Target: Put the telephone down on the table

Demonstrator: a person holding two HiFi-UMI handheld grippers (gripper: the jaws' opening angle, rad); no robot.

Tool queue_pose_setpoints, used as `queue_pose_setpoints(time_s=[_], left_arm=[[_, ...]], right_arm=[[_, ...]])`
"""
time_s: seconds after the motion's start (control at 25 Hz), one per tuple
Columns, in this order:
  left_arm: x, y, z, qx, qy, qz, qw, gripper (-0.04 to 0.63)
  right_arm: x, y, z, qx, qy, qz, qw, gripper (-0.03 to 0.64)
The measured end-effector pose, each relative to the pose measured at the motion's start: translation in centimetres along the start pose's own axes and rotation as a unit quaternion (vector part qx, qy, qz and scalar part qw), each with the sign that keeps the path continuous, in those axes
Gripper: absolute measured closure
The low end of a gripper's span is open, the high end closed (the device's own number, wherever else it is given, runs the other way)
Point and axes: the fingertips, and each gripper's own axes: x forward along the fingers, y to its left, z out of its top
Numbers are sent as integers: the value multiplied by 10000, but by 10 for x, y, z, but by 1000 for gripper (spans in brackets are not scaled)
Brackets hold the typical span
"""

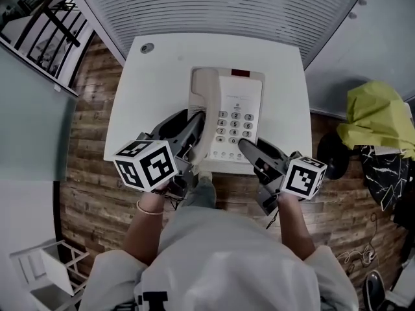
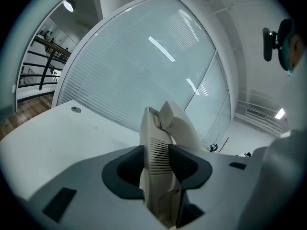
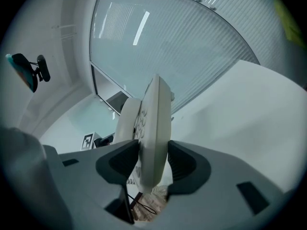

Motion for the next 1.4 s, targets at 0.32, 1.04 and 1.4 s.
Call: queue_pose_setpoints(time_s=[0.32,1.04,1.4], left_arm=[[40,34,42,-44,42,-82,9999,436],[95,61,66,-145,99,96,9998,436],[107,71,58,-293,160,209,9992,436]], right_arm=[[46,-17,43,12,-85,-92,9999,411],[81,-57,85,182,178,-148,9996,411],[90,-64,87,266,276,88,9992,410]])
